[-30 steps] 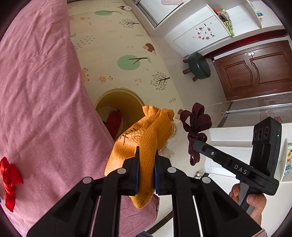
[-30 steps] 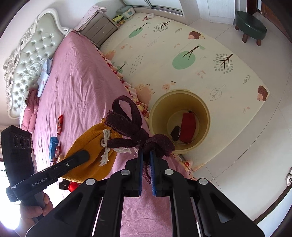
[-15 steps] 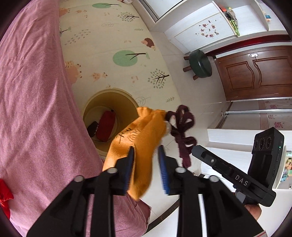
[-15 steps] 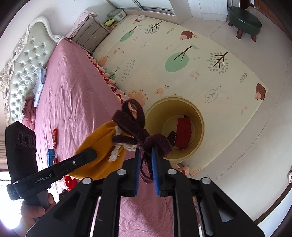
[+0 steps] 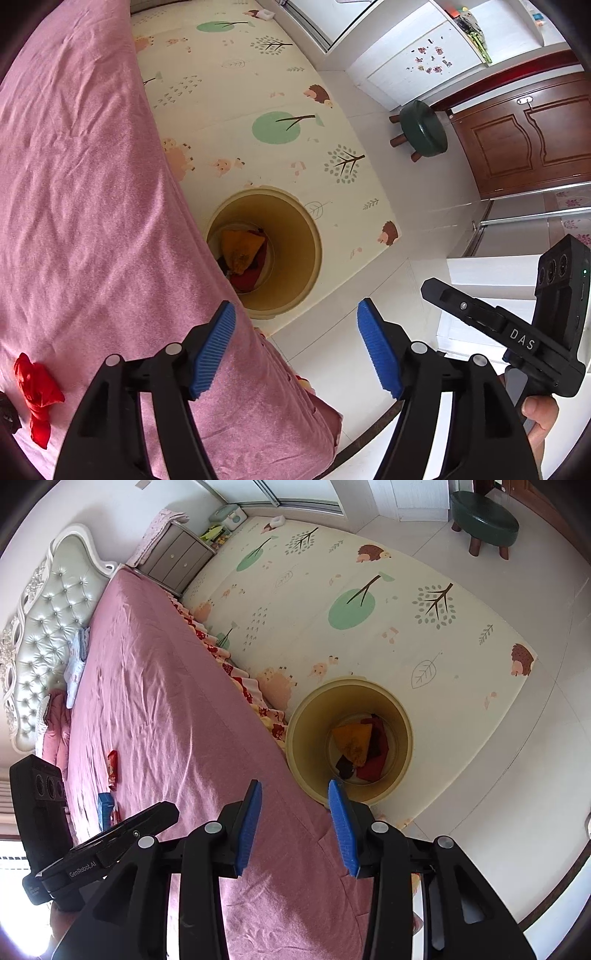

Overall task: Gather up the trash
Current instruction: 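Move both tools back toward the grey sock and red cloth, then grasp the dark grey sock with the left gripper while the right grasps the red cloth, then carry the grey sock and red cloth in both grippers over the yellow bin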

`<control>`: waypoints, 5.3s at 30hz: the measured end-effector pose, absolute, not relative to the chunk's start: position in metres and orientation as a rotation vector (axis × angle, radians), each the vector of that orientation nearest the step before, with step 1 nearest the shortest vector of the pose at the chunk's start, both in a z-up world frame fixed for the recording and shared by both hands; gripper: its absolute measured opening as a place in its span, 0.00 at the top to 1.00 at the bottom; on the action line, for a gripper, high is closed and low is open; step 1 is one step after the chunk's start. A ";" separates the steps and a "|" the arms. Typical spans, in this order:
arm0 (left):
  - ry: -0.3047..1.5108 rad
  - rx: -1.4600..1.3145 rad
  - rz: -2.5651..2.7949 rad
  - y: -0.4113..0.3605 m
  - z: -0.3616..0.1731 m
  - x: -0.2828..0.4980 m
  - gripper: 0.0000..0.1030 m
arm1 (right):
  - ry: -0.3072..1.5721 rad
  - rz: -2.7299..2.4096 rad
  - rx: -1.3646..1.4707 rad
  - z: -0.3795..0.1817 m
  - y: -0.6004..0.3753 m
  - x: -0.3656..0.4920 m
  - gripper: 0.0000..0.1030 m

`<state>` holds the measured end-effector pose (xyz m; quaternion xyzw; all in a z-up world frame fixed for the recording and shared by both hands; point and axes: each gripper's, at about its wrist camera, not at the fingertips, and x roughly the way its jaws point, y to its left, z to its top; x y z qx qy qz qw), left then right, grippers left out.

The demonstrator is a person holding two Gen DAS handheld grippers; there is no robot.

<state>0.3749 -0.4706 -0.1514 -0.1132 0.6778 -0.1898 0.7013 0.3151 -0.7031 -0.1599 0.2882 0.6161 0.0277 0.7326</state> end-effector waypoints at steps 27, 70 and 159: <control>1.390 -0.490 -0.058 -0.217 -0.116 0.233 0.21 | 1.387 0.397 0.273 -0.118 -0.447 0.262 0.17; 1.488 -0.549 0.120 -0.014 -0.219 0.189 0.21 | 1.570 0.344 0.144 -0.208 -0.240 0.237 0.09; 1.508 -0.206 -0.392 -0.469 -0.164 0.344 0.68 | 1.423 0.119 0.327 -0.178 -0.655 0.308 0.70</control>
